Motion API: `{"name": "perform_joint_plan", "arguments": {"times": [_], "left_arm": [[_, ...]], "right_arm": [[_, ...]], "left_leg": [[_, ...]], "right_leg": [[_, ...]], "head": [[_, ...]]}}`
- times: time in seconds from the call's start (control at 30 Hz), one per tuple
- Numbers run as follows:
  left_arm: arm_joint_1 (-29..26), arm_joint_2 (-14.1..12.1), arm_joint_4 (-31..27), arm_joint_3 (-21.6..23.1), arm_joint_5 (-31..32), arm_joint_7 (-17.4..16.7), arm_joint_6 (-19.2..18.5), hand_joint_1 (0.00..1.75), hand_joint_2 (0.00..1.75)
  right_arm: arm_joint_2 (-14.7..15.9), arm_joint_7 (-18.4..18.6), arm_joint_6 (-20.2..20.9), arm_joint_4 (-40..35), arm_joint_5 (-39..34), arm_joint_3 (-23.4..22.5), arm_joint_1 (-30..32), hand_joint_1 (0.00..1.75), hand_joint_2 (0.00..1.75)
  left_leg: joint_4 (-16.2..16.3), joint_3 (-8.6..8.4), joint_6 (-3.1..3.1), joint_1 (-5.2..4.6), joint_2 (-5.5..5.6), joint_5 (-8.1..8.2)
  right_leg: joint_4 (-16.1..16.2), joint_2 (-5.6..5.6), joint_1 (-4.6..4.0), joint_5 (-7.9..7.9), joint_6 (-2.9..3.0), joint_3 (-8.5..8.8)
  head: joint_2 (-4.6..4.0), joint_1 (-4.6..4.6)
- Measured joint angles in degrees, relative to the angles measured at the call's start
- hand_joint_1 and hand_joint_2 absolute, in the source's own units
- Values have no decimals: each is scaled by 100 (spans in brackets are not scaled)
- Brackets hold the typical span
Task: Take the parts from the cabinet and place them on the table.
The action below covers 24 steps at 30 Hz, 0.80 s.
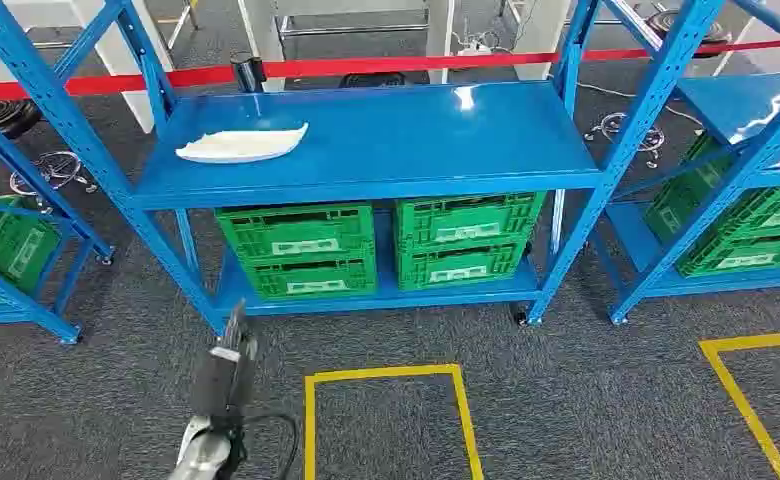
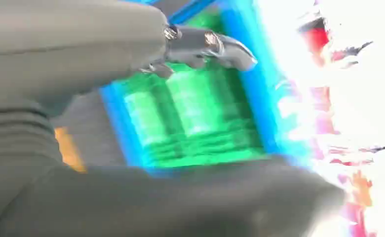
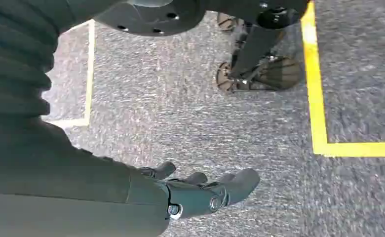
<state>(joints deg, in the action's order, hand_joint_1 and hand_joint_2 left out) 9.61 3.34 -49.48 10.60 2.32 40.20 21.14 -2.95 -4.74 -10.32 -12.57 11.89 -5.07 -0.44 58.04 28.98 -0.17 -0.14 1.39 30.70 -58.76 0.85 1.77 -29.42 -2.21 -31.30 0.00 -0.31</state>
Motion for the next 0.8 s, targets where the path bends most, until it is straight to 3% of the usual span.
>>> {"name": "perform_joint_plan", "arguments": {"times": [0.1,0.23,0.33,0.43,0.63,0.8], "left_arm": [[-134,55,-1016,160,221,17,476,0,0],[-390,87,-2177,242,351,20,725,0,0],[-571,111,-2799,258,671,20,1075,0,0],[-744,116,-3315,260,743,20,1197,0,0],[-877,118,-3786,258,846,17,1400,0,0],[-960,131,-3896,258,881,17,1510,0,0]], "right_arm": [[0,-11,0,42,-2,-111,-17,0,175],[0,-11,-4,76,2,-212,-34,0,175],[0,-22,-7,79,-116,-299,-44,0,175],[2,19,-17,87,-105,-369,-47,0,175],[2,42,-227,105,-120,-474,-53,0,175],[28,-220,-470,107,-103,-524,-61,0,175]], "left_leg": [[0,-5,4,0,-22,4],[-1,-4,4,0,-17,3],[-2,0,3,0,-18,4],[-2,0,3,0,-17,4],[10,3,16,-27,-15,9],[34,28,86,-56,-16,13]], "right_leg": [[3,25,-1,2,-1,-7],[6,19,-3,1,-1,-9],[6,17,-4,0,-1,-10],[7,18,-3,0,-1,-10],[29,13,16,17,-26,-2],[68,14,42,48,-89,4]], "head": [[0,0],[2,0],[0,0],[0,0],[2,-2],[0,-2]]}}
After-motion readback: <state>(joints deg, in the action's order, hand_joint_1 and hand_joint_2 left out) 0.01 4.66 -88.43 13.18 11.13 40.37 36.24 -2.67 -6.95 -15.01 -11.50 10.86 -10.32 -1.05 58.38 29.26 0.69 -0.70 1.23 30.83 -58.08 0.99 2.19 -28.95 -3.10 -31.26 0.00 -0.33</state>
